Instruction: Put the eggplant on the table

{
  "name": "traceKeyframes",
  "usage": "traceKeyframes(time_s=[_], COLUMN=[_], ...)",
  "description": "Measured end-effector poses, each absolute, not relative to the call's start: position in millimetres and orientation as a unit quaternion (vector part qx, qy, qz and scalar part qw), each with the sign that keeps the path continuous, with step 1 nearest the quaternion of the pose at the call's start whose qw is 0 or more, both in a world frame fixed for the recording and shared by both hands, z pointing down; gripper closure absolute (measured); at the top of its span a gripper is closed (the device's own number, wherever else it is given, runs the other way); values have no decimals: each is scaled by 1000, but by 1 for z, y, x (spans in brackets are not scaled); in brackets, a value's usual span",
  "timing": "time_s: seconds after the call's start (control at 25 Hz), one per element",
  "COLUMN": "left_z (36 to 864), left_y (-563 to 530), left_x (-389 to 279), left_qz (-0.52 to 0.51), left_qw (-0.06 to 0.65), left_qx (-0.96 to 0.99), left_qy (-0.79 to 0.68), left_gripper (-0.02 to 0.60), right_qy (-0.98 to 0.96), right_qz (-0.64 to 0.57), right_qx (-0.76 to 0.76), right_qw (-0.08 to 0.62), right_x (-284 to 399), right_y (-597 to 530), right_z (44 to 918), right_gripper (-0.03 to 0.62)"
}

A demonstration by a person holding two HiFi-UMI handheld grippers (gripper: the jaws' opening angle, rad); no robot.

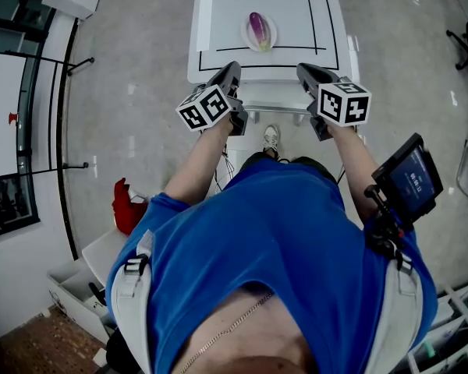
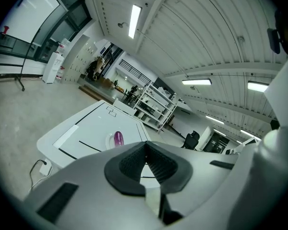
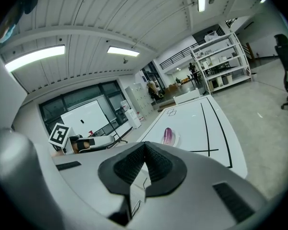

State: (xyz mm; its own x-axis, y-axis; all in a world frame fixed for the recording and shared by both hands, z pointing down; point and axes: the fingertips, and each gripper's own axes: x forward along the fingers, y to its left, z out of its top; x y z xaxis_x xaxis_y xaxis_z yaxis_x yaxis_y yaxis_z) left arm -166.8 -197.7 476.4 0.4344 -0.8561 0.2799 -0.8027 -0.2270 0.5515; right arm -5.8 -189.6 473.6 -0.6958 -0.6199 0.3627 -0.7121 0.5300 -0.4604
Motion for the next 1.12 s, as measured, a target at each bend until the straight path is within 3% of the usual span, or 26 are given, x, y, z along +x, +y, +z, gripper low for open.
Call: traceKeyframes(time_s=[1.12], left_z=[462], left_y=[-155], left_x=[-175], left_qz=[-63], left_qw=[309], left_qx=[779], left_qy=[-543], left_gripper=[574], right_qy=[-896], right_qz=[257], right_qx=[351], right_qw=[88], right_x=[-29], right_y=[-165], right_z=[460], right_gripper=[592])
